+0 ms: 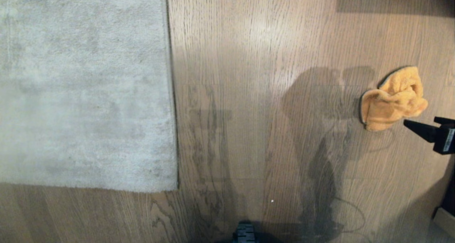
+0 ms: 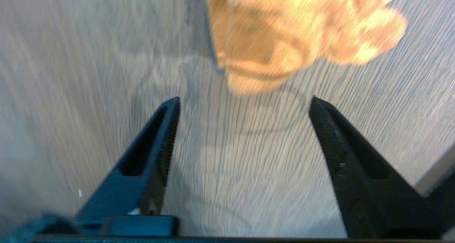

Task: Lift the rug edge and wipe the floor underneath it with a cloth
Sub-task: Pick up the rag

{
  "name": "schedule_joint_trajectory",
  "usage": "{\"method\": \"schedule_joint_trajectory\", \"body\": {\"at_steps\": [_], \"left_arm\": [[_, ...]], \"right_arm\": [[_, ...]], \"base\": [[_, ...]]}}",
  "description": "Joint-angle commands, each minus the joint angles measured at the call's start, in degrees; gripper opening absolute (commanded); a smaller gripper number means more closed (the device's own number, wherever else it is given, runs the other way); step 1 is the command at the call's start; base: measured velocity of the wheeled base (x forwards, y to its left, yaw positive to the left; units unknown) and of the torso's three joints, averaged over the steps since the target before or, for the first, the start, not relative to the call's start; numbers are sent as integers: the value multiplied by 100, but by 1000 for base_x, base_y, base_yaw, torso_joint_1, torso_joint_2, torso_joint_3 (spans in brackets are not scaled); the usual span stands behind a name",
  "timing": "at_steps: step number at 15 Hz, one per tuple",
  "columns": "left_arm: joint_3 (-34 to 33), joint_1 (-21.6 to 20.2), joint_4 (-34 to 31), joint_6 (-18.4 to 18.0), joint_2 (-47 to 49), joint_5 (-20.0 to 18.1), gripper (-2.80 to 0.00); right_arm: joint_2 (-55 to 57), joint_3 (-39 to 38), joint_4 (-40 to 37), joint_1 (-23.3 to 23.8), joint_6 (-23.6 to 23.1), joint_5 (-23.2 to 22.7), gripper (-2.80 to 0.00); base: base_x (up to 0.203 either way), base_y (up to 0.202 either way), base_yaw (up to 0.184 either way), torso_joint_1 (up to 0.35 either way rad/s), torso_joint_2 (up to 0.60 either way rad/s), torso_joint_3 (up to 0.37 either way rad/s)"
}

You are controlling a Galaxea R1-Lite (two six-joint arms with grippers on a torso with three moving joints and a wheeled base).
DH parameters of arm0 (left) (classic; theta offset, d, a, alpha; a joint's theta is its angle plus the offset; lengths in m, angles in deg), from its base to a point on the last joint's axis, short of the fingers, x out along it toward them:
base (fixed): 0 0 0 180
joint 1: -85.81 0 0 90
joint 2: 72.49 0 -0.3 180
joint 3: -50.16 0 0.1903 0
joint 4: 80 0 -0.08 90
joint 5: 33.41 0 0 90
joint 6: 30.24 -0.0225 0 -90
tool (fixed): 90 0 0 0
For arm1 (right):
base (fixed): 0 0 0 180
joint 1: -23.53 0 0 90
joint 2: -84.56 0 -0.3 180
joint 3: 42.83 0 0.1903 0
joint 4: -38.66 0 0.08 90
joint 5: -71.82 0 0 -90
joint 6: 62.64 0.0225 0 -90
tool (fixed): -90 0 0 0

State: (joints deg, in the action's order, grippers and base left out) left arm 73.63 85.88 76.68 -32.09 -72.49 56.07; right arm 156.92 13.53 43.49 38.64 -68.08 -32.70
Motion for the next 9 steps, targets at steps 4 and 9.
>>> {"method": "schedule_joint_trajectory", "body": {"at_steps": [4,9], "left_arm": [[-1,-7,4,0,0,0,-280],[-1,1,4,0,0,0,-280]], "right_arm": [[580,503,24,151,600,-5,0],[1336,1072,32,151,1074,221,0]], "base": [[0,0,0,0,0,0],[0,0,0,0,0,0]]}}
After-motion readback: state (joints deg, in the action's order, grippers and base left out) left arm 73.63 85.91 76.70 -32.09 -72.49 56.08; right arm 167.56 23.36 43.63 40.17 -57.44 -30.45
